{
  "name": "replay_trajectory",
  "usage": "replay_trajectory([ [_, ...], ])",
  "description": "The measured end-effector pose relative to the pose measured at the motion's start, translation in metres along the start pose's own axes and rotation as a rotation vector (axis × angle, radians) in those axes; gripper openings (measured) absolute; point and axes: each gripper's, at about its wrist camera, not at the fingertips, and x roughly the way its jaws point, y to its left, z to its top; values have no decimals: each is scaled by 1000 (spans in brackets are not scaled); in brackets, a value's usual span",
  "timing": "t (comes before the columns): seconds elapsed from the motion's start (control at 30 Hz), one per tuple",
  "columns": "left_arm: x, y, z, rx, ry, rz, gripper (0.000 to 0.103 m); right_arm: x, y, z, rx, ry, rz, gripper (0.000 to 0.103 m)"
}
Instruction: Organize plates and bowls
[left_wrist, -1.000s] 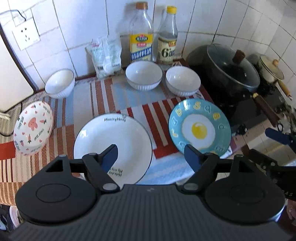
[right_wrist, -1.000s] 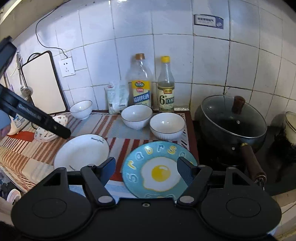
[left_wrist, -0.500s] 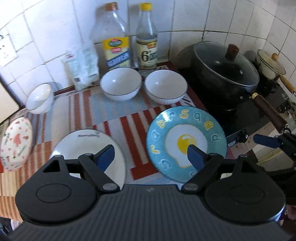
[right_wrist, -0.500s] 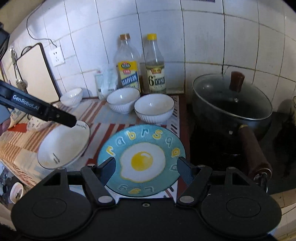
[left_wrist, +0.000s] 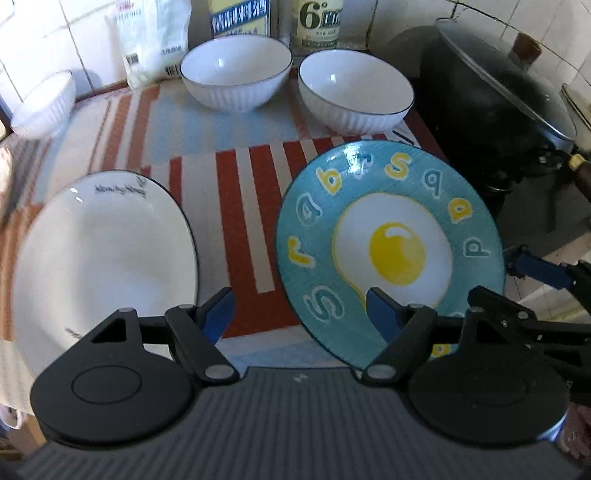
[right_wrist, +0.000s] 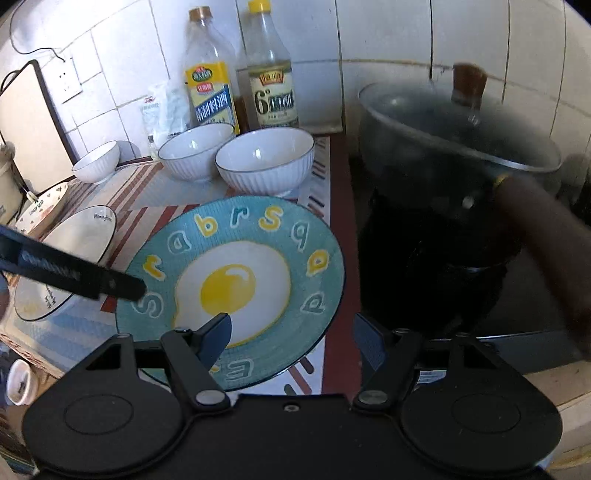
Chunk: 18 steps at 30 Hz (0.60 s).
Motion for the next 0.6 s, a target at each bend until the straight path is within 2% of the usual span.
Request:
replay_trajectory([
  [0.07, 9, -2, -3, 26, -4, 49, 77, 7, -3, 2, 23, 19, 14, 74],
  [0.17, 16, 1, -1, 24, -13, 43, 70, 13, -2, 8, 35, 36, 7, 73],
  [0.23, 19, 5, 1, 3, -12, 21, 55, 20, -6, 11, 71, 52, 12, 73],
  [0.3, 22, 8, 4, -7, -13, -23, 32, 26, -11, 14, 104, 65, 3, 71],
  [0.33, 21, 10, 6, -29, -6, -48, 27, 30, -13, 16, 120, 81, 1, 68],
  [0.37, 22, 12, 9, -51, 7, -67, 23, 34, -15, 18, 138, 95, 1, 60],
  [0.5, 24, 16, 15, -84, 11, -87, 20, 40, -15, 22, 137, 110, -4, 50],
  [0.57, 25, 19, 13, -88, -12, -107, 20, 42, -16, 22, 134, 111, -21, 35],
  [0.6, 25, 20, 13, -91, -13, -114, 19, 42, -18, 20, 137, 115, -31, 32],
])
